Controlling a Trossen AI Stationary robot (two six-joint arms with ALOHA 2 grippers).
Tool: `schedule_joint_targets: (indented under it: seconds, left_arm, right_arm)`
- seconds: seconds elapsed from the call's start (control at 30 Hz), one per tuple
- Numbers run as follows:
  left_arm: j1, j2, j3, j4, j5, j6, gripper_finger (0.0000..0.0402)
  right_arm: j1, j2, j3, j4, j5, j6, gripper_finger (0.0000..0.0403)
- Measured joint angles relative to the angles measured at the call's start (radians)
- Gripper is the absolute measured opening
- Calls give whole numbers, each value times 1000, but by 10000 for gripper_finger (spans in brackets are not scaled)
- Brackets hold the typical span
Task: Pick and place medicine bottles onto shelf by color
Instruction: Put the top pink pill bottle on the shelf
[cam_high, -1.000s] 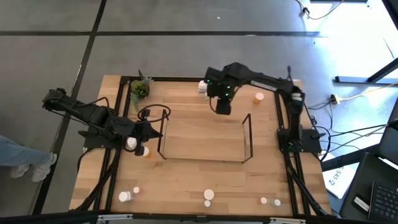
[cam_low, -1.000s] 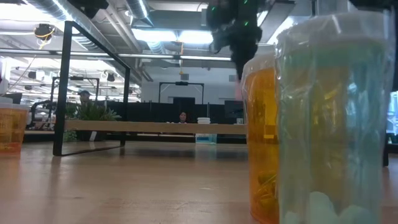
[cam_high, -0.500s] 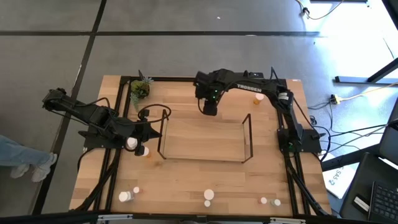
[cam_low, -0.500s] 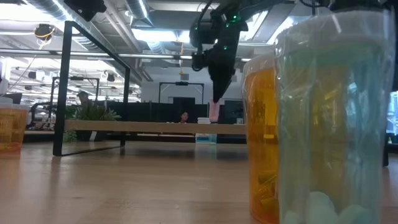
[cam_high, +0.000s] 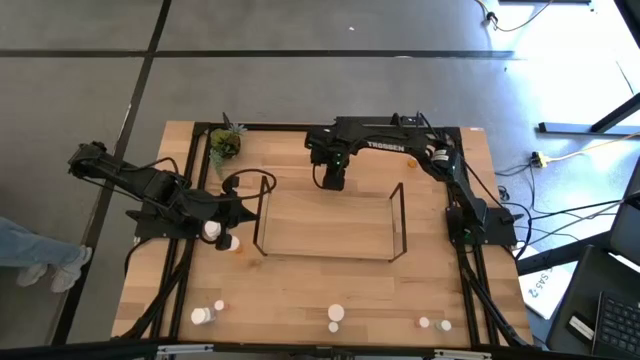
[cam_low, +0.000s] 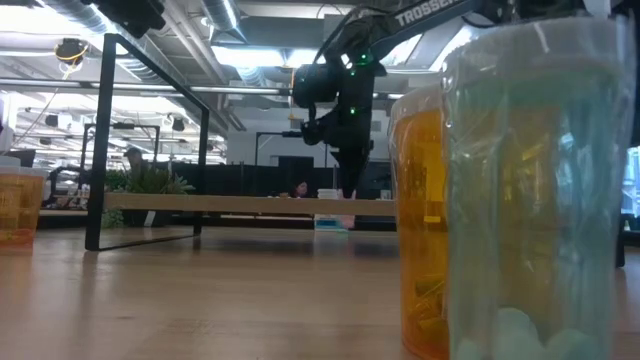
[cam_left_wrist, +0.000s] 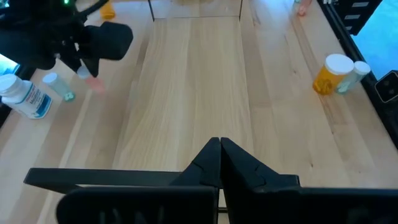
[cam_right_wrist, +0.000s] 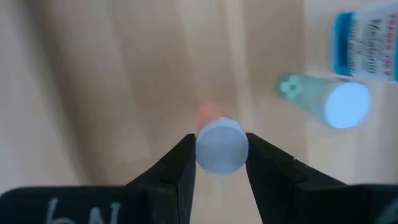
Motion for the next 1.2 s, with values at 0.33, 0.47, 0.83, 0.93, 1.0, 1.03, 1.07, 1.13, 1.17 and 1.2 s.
schedule_joint_targets:
  seconds: [0.33, 0.47, 0.83, 0.93, 1.0, 1.03, 1.07, 1.13, 1.17, 1.2]
  left_arm:
    - [0, 0, 0, -1, 0, 0, 0]
    - [0, 0, 0, -3, 0, 0, 0]
    - [0, 0, 0, -4, 0, 0, 0]
    - [0, 0, 0, -4, 0, 0, 0]
    - [0, 0, 0, -4, 0, 0, 0]
    - [0, 0, 0, -4, 0, 0, 0]
    - [0, 0, 0, -4, 0, 0, 0]
    - [0, 0, 0, -4, 0, 0, 0]
    - [0, 0, 0, -4, 0, 0, 0]
    - [0, 0, 0, -4, 0, 0, 0]
  right_arm:
    - [0, 4, 0, 20, -5, 1, 126]
    - [0, 4, 0, 29, -17, 1, 126]
    - [0, 5, -10, 75, -17, 26, 131]
    - [0, 7, -10, 79, -18, 27, 139]
    - [0, 7, -10, 80, -18, 25, 143]
    - [0, 7, -10, 80, -18, 25, 144]
    - [0, 7, -10, 80, -18, 25, 145]
    - [-1, 7, -10, 80, -18, 25, 146]
    - [-1, 7, -10, 80, -18, 27, 146]
    - [-1, 7, -10, 80, -17, 28, 146]
